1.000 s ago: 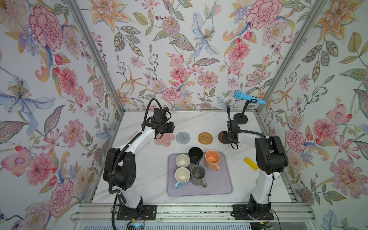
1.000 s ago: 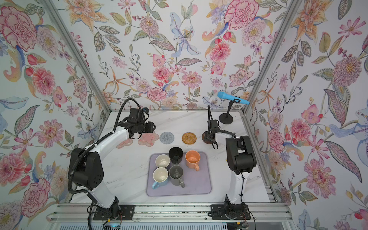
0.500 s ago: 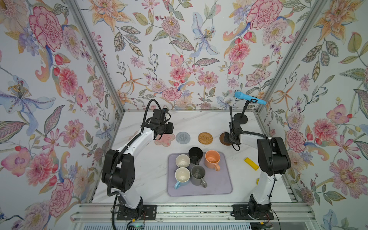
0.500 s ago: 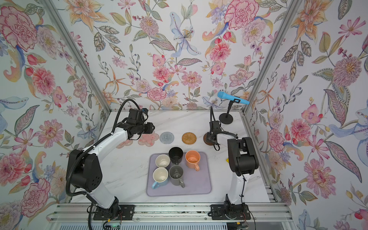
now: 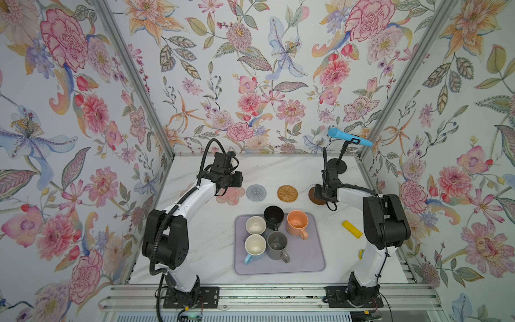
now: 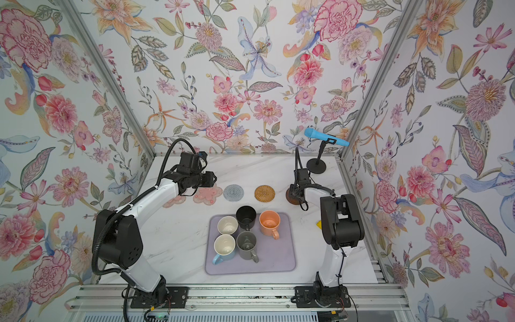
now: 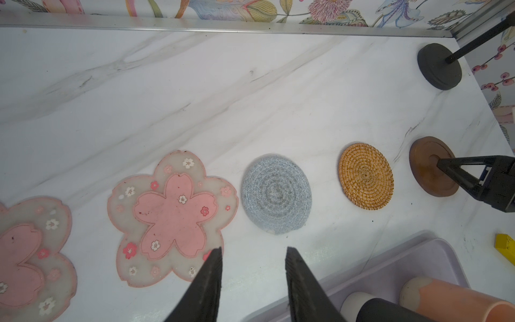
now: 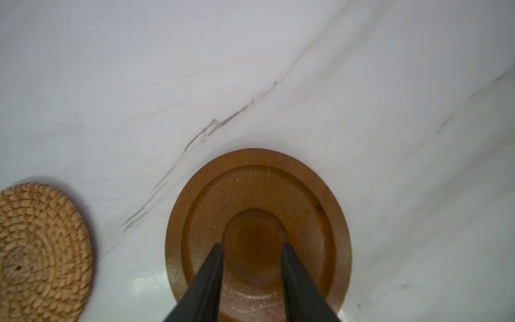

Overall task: Place cups on coasters
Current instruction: Move the coaster to the top-right of the table.

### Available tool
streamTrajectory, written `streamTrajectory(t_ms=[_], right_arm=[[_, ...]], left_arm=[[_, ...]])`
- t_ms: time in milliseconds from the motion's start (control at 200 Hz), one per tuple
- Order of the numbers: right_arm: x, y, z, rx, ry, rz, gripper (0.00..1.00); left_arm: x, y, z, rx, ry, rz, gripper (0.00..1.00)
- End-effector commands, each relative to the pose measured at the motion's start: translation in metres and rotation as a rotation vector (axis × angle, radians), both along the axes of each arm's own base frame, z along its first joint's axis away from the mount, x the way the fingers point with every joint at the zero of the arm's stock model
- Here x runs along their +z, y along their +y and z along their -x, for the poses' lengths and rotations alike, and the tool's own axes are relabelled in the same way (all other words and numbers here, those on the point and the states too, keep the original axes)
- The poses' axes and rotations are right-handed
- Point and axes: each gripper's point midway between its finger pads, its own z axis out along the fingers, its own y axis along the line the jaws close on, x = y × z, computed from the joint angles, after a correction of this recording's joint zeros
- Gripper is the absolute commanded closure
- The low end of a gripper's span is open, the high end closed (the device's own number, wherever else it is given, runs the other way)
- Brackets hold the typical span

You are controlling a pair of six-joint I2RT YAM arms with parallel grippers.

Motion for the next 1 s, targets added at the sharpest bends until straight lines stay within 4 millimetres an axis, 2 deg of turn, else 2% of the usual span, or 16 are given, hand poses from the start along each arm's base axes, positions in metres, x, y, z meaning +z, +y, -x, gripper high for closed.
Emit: streamTrajectory(t_ms=[0, 215, 430, 991], right_arm=[[0.007, -0.003, 0.004, -0.002, -0.007, -0.009, 0.63], [-0.013, -0.008, 0.013, -0.027, 0.049, -0.006, 0.68], [-0.017, -0.004, 0.004, -0.032, 0.045, -0.033, 0.71], [-0.034, 0.027, -0.011, 0.023, 0.063, -0.087, 0.77]], left_arm=[[0.007, 0.012, 0.007, 0.019, -0.004, -0.015, 0.59], [0.010, 0.014, 0.010, 0.021, -0.005, -0.025, 0.59], [0.009, 0.014, 0.009, 0.024, -0.001, -0.029, 0.59], [0.006, 0.013, 0.005, 0.025, 0.013, -0.036, 0.60]])
